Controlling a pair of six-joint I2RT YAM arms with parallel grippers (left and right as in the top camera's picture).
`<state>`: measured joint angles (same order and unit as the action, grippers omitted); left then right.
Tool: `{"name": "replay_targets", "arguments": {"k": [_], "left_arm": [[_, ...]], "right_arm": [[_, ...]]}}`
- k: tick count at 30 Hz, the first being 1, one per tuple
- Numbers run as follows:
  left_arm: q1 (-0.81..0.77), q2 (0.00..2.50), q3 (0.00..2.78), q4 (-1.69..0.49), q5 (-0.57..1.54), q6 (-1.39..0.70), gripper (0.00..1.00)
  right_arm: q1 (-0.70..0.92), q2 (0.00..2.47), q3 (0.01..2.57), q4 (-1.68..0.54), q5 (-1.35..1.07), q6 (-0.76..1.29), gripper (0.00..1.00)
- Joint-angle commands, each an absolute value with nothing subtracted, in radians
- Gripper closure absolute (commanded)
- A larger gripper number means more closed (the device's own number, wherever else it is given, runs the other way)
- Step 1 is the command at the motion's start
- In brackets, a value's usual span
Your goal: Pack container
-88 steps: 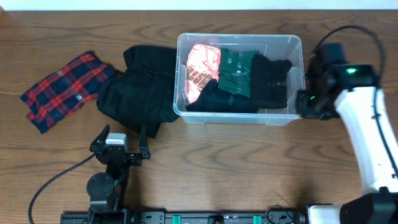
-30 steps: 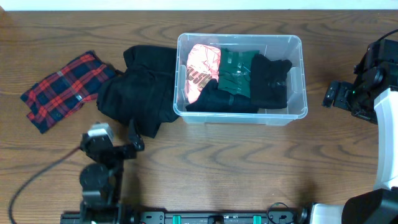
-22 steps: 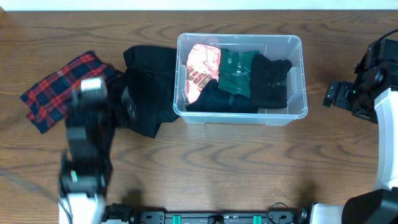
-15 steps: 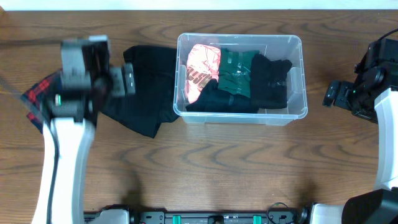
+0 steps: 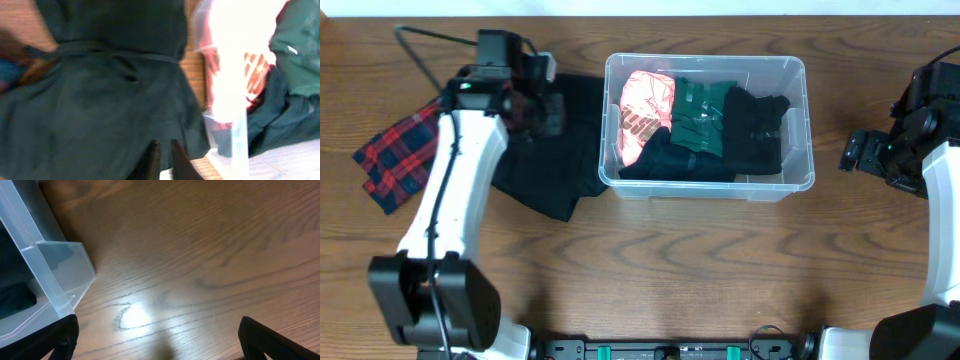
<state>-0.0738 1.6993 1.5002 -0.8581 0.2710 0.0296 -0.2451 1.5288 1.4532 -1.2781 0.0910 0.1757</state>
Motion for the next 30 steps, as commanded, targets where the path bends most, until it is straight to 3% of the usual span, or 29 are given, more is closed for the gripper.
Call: {"name": "replay_targets", "arguments": {"k": [1,30], "left_arm": [[-0.118,1.734,1.509,-0.844,0.294,0.029,0.94],[-0.308,1.813,1.507,-0.829,0.247,-0.055,0.94]], "right_arm": [[-0.248,1.519,1.463,-1.278,0.104,0.186,0.01],[-0.248,1.519,1.463,-1.278,0.104,0.186,0.01]]}}
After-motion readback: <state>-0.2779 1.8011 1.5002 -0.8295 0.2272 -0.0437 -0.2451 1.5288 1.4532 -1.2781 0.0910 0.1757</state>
